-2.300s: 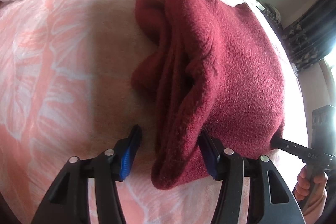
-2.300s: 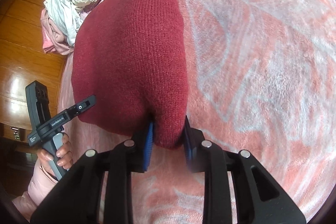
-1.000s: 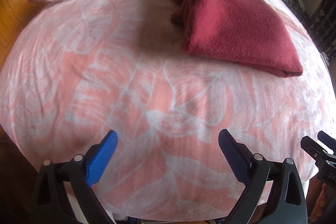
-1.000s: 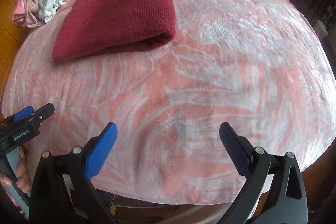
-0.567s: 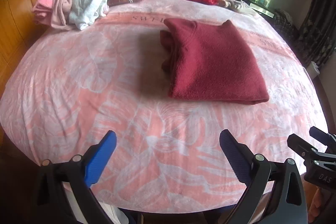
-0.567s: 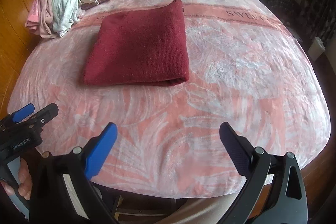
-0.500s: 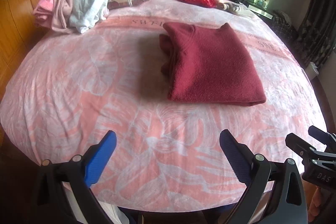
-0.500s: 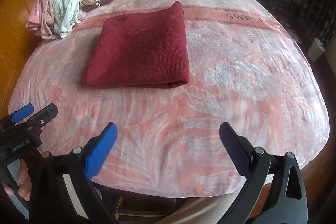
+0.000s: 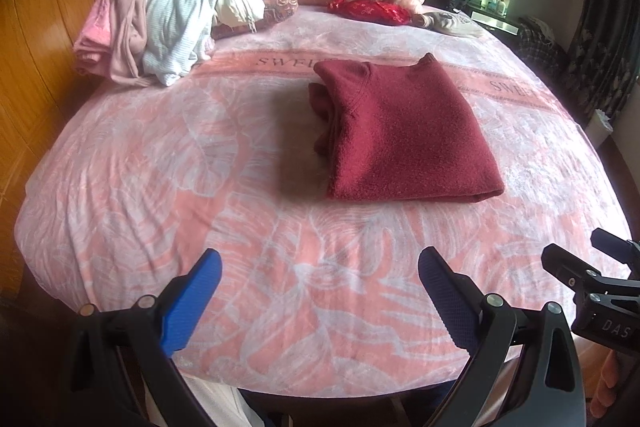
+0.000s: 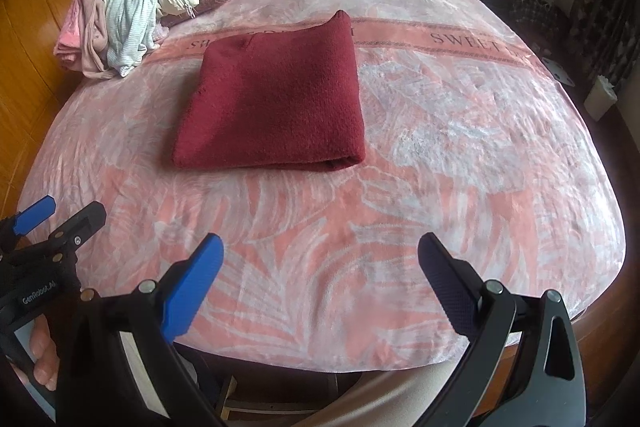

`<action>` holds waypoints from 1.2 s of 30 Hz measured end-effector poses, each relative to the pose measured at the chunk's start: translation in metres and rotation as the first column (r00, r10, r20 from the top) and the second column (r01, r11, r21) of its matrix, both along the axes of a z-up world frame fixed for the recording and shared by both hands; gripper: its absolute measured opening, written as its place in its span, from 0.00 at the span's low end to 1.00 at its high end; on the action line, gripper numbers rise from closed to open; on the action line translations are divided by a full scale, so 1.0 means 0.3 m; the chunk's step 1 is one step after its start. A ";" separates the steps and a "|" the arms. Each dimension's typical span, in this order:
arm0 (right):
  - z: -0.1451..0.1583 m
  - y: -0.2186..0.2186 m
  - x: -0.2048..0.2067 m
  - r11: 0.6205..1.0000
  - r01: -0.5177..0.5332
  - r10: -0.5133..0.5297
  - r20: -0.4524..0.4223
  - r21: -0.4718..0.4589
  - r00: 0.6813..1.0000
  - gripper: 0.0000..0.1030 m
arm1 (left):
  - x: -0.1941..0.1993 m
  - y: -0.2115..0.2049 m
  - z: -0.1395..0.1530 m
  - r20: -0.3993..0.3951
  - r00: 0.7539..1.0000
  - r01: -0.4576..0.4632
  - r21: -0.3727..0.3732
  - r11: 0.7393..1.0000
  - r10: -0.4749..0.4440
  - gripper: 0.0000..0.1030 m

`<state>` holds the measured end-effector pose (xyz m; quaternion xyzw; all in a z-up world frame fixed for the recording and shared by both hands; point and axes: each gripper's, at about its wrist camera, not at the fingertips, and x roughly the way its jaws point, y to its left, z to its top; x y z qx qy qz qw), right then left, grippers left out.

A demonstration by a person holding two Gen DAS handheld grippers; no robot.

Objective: Fold small clothes

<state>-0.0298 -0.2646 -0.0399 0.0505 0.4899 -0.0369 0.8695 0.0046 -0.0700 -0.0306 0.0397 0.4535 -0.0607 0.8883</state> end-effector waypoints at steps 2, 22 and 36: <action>-0.003 0.001 0.000 1.000 0.003 -0.003 -0.002 -0.001 1.000 0.95 | 0.005 0.002 -0.006 -0.003 1.000 -0.006 0.011 1.000 0.006 0.96; -0.018 0.001 0.002 1.000 -0.003 0.003 -0.003 0.015 1.000 0.95 | 0.020 -0.007 -0.036 -0.026 1.000 0.003 0.027 1.000 -0.003 0.96; -0.028 0.014 0.010 1.000 -0.007 0.007 -0.012 0.018 1.000 0.95 | 0.023 -0.014 -0.038 -0.023 1.000 0.015 0.035 0.999 -0.014 0.96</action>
